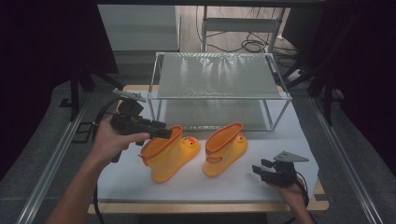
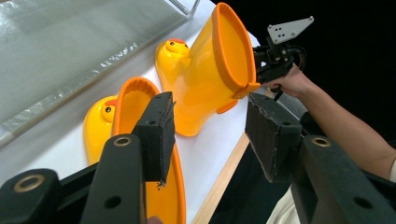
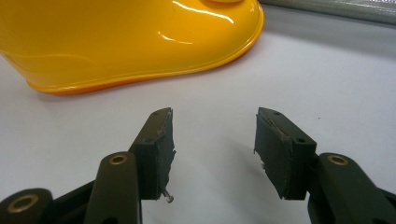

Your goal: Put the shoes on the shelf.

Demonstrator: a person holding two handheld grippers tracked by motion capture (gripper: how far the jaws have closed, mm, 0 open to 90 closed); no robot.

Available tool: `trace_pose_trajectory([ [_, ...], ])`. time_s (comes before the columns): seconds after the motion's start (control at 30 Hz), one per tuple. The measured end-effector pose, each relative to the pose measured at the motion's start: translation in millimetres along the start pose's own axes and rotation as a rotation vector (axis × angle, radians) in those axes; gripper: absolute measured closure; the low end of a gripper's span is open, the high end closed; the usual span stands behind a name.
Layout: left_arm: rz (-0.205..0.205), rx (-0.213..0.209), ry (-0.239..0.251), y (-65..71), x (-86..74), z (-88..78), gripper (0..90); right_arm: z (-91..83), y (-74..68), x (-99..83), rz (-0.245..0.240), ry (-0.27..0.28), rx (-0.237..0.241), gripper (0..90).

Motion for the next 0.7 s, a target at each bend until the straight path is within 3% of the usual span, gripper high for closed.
trace_pose_trajectory([
  [0.3,0.005,0.0,-0.056,7.8,23.7,26.3,52.6,0.2,-0.3,-0.2,0.003,-0.001,0.005,46.8],
  [0.43,0.013,-0.001,-0.103,11.2,34.6,42.9,52.6,0.7,-0.8,-0.3,0.002,-0.001,0.006,46.8],
  [0.7,0.002,0.003,-0.159,10.2,46.3,66.4,52.9,1.1,-0.3,-1.1,0.002,-0.005,0.006,46.8],
])
Point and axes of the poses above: each handheld gripper's, and its own axes: z roughly forward along the jaws, x roughly out of its top, y roughly to its right, the point moved 3 cm from there along z, roughly forward along the jaws, and after that the axes turned 11 degrees about -x, right-handed, at the moved point
